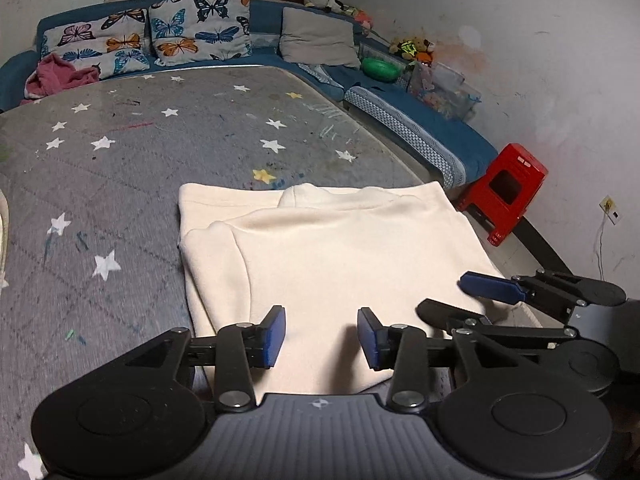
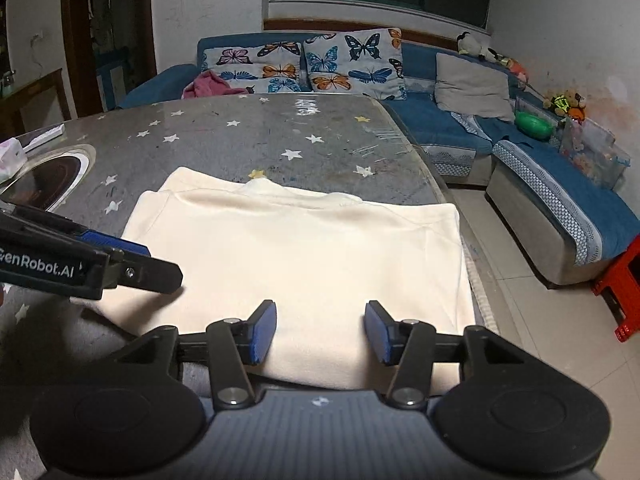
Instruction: Fold clothes
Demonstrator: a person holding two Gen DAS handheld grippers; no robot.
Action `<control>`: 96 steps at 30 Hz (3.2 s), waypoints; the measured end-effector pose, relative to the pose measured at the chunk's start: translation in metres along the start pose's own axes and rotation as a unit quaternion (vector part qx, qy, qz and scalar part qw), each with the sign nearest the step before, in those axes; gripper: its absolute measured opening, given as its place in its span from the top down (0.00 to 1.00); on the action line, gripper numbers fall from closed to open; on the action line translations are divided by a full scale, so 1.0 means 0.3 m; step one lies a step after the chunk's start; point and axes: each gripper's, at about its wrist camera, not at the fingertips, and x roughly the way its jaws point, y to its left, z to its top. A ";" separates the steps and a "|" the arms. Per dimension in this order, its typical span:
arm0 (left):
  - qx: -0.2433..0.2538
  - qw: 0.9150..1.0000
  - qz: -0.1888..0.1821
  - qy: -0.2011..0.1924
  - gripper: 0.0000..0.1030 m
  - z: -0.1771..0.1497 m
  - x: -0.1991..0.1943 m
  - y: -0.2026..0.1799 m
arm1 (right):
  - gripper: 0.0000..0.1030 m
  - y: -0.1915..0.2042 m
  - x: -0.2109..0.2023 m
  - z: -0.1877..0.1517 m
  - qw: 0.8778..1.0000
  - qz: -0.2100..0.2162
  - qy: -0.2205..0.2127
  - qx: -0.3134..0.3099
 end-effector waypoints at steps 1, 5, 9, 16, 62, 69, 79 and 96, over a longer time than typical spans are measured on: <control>0.001 1.000 -0.001 0.000 0.58 -0.005 -0.001 -0.001 | 0.52 0.000 -0.004 -0.002 1.000 -0.001 -0.001 0.002; 0.002 1.000 -0.003 0.000 0.57 -0.021 -0.005 -0.005 | 0.51 0.002 -0.005 -0.011 1.000 -0.005 -0.002 -0.006; -0.001 1.000 -0.007 0.001 0.57 -0.036 -0.011 -0.007 | 0.51 -0.001 -0.010 -0.021 1.000 -0.005 0.001 -0.008; 0.004 1.000 -0.026 0.005 0.54 -0.089 -0.046 -0.027 | 0.51 0.008 -0.043 -0.049 1.000 -0.007 0.012 -0.021; 0.038 0.994 0.079 -0.060 0.00 -0.246 -0.296 -0.025 | 0.00 0.137 -0.265 -0.137 0.997 -0.025 -0.056 0.039; 0.035 0.993 0.099 -0.063 0.00 -0.262 -0.313 -0.023 | 0.00 0.152 -0.278 -0.153 0.997 -0.022 -0.059 0.046; 0.041 0.990 0.118 -0.059 0.00 -0.279 -0.319 -0.026 | 0.00 0.155 -0.289 -0.172 0.996 -0.019 -0.059 0.059; 0.049 0.989 0.130 -0.059 0.00 -0.289 -0.319 -0.031 | 0.00 0.161 -0.287 -0.183 0.996 -0.020 -0.053 0.062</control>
